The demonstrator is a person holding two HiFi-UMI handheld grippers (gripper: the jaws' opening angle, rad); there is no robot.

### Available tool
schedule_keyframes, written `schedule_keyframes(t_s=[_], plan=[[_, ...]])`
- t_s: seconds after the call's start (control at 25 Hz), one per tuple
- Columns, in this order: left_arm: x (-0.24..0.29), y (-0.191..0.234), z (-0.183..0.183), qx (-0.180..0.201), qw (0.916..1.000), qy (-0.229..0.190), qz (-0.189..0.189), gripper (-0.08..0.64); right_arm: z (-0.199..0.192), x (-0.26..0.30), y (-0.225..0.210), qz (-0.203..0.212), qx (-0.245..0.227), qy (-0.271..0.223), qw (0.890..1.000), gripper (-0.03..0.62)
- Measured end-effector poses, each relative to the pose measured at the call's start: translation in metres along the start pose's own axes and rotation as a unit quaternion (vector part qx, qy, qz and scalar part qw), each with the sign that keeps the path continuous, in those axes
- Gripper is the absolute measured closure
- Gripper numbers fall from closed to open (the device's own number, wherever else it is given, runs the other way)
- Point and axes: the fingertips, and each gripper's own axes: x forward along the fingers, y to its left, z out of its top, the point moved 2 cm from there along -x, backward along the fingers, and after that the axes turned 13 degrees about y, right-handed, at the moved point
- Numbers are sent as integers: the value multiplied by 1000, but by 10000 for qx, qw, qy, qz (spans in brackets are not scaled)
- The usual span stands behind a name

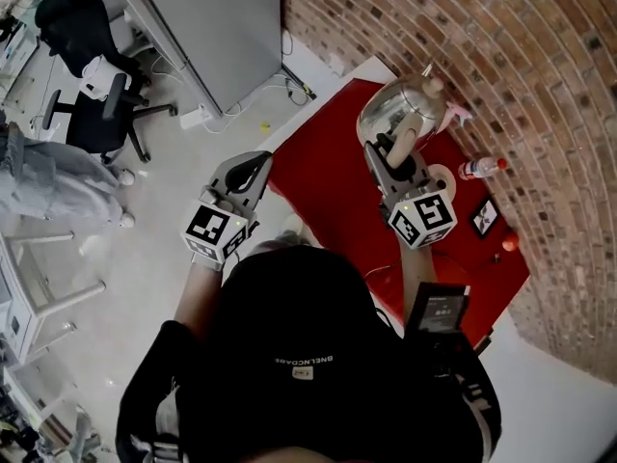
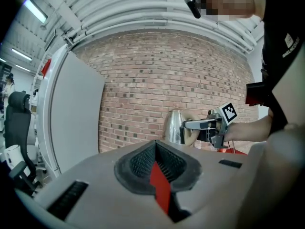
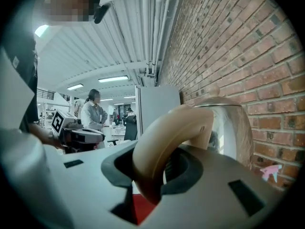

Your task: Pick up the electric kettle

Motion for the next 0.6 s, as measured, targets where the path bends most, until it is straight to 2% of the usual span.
schedule_keyframes(t_s=[0.6], plan=[[-46, 52, -2, -244, 9978, -117, 608, 554, 41, 61, 62, 1039, -314, -32, 9941, 482]])
